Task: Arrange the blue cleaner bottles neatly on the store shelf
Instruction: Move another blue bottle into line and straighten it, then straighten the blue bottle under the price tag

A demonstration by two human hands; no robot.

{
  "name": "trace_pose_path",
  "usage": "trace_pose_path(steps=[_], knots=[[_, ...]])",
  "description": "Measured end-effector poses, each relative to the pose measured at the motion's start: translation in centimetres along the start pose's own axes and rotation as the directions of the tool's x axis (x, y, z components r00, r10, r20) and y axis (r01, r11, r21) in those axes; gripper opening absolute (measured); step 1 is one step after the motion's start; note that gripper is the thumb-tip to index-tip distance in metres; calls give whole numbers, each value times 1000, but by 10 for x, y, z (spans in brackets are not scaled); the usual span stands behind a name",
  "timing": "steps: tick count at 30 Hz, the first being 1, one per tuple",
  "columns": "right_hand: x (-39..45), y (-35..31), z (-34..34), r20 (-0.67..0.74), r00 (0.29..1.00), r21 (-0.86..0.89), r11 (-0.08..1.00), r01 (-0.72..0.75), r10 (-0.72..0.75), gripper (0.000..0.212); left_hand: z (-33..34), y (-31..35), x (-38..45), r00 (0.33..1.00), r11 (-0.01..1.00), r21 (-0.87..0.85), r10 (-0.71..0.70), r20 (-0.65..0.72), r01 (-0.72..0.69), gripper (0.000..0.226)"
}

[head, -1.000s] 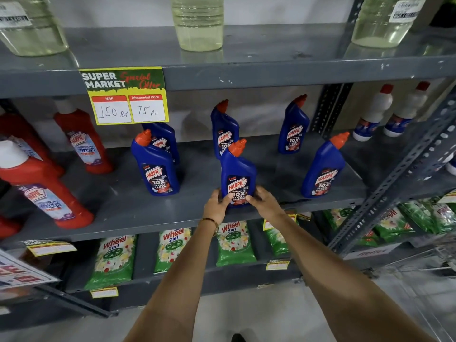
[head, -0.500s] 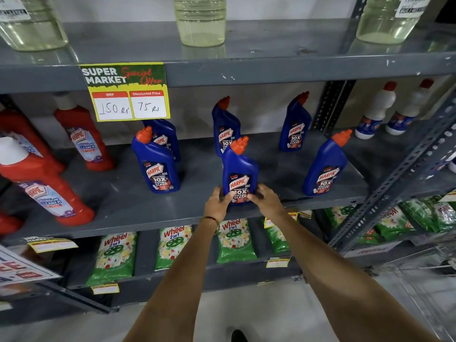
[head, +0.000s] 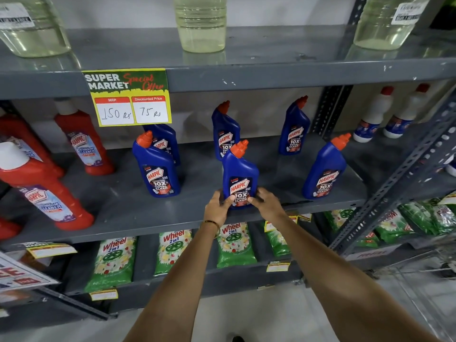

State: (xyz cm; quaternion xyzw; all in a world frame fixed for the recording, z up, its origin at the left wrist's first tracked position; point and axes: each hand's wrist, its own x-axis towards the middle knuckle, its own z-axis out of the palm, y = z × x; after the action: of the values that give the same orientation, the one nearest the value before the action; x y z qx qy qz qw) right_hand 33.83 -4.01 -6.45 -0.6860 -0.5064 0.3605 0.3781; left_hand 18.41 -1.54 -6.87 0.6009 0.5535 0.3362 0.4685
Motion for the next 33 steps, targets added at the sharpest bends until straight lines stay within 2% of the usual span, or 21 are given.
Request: trace_pose_path(steps=[5,11,16,19,22,27,30,33], knots=[[-4,3,3,-27,1000,40,999,-10,11,31,-5,1,-2,1000,999,41,15,20,-16,46],[-16,0,22,-252,962,87,993,-86,105,31,-34,-11,-7,998,998,-28,-65,-26,64,58],[-33,-13,53,-469,868,118,986,-120,162,22,-80,-27,-12,997,997,-28,-71,-26,70,59],[-45,-34,83,-541,790,184,957,-222,288,32,-117,-43,-17,996,996,24,-91,-11,92,59],[-51,-55,114,-495,786,224,929,-295,369,39,-147,-55,-22,995,995,10,-101,-14,102,59],[-50,-83,160,-298,892,213,935,-285,340,35,-184,-65,-21,991,991,-14,-130,-32,130,61],[-39,-93,172,-213,925,231,936,-264,314,55,-197,-65,-12,989,990,2,-142,-45,142,59],[-24,-99,184,-162,946,228,943,-241,281,60,-207,-70,-2,985,988,1,-151,-80,151,59]])
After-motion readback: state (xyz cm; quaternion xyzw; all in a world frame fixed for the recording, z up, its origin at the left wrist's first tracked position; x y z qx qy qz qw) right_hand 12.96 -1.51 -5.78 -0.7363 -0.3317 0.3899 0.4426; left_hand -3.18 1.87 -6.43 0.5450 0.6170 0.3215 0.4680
